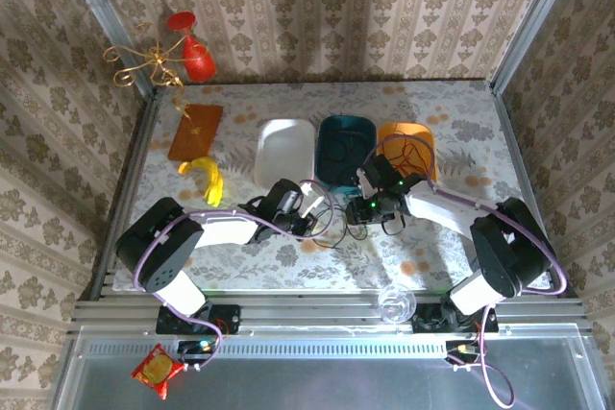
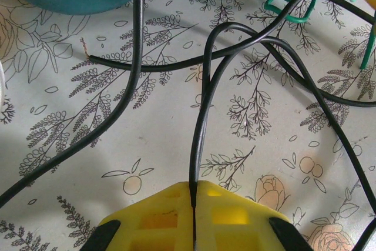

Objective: Untangle the cables

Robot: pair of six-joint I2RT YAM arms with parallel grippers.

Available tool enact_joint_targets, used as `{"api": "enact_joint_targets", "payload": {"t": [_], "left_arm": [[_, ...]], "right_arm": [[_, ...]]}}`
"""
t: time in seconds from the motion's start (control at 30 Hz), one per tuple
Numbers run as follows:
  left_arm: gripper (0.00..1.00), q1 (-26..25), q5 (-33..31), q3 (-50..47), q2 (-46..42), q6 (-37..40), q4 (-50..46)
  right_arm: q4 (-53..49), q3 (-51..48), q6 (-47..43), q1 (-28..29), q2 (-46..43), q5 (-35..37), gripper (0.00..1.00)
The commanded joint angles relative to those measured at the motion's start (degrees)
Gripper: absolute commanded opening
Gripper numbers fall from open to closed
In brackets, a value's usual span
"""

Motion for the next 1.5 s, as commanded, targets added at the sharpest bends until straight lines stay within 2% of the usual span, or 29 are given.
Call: {"api": "enact_joint_targets", "payload": {"t": [0.0,0.4,0.9,0.97,1.07,1.23,1.47], "left_arm": [[0.07,0.35,-0.26,0.65,-1.77,1.04,-2.59],[0.07,0.31,-1.86,-0.09,-2.27,1.32,-3.14],[0.07,0.19,-1.63,0.19,-1.50,0.10,-2.57],[0.07,0.13,-2.25,0.01,-1.60,-0.09,-2.63],[0.01,0.07,-3.91,-0.41,-1.96,-0.45,-3.20],[0.00,0.14,-4.68,-1.59,-3.51,-0.61,-3.62],[0.00,0.40,-4.96,-2.93,-4.77,-0.68,-4.21]], "right_arm": [[-2.72,3.71,-1.95,0.32,1.64,2.62,0.41],[-4.38,1.18,-2.95,0.32,3.33,5.97,0.40],[-1.17,3.35,-0.70,3.16,8.09,4.84,0.37],[-1.56,4.15,-0.92,4.18,7.62,6.86,0.37],[-1.23,4.05,-1.61,5.65,5.05,10.63,0.37],[-1.20,4.27,-2.35,6.12,2.05,11.26,0.37],[-1.36,4.24,-2.11,6.12,3.89,10.37,0.37]]}}
